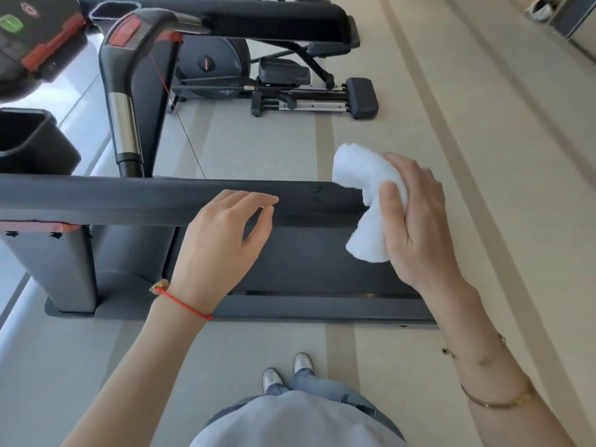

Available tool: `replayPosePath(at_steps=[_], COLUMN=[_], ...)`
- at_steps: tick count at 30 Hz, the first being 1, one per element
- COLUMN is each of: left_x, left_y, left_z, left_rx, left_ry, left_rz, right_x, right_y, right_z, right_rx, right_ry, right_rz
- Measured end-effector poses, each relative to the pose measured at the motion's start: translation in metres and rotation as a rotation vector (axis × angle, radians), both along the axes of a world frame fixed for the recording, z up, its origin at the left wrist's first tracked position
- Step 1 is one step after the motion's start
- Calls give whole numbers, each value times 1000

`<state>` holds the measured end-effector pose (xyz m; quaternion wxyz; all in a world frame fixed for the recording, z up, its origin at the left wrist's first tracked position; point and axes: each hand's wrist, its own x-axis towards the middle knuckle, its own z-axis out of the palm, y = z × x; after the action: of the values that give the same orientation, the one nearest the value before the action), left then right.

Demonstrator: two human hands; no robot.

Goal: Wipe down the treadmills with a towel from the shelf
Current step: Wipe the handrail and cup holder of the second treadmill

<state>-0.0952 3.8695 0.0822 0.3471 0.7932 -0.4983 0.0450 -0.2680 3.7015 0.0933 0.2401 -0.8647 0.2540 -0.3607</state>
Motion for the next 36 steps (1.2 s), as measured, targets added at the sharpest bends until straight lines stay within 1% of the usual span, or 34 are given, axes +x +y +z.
replayPosePath(at_steps=[2, 4, 6, 9, 12, 15, 17, 19, 21, 23, 25, 27, 28, 30, 32, 33, 36], left_x=[5, 10, 13, 16, 18, 20, 22, 25, 28, 31, 32, 34, 34, 35, 35, 36, 39], left_y=[-5, -10, -16, -23, -27, -30, -33, -36, -39, -42, -46, -48, -49, -49, -49, -48, -45], left_z=[0, -3, -6, -12, -17, -21, -22, -24, -26, -29, -31, -33, -34, -35, -36, -37, -36], left_rx=[-5, 10, 38, 93, 127, 140, 147, 157, 172, 192, 204, 201, 196, 191, 188, 189, 174], left_ry=[-20, -33, -35, -35, -39, -39, -40, -45, -56, -68, -77, -87, -90, -95, -95, -91, -64], left_rz=[10, 22, 26, 28, 52, 81, 101, 125, 149, 169, 186, 196, 202, 209, 207, 202, 192], right_x=[13, 27, 35, 35, 33, 37, 46, 61, 74, 74, 63, 55, 57, 72, 91, 97, 95], right_y=[-14, -29, -42, -50, -55, -61, -67, -63, -54, -49, -60, -72, -72, -56, -33, -27, -37], right_z=[2, -2, -14, -39, -50, -47, -44, -38, -38, -41, -42, -42, -42, -42, -45, -46, -47], right_rx=[-44, -61, -35, -24, -2, 106, 164, 112, -16, -109, -97, -50, -63, -169, -300, -334, -326], right_ry=[-23, 18, 140, 341, 330, 292, 313, 371, 419, 419, 423, 458, 476, 522, 561, 569, 549], right_rz=[-11, -21, -13, 60, 97, 92, 72, 71, 100, 133, 128, 89, 60, 35, 87, 113, 122])
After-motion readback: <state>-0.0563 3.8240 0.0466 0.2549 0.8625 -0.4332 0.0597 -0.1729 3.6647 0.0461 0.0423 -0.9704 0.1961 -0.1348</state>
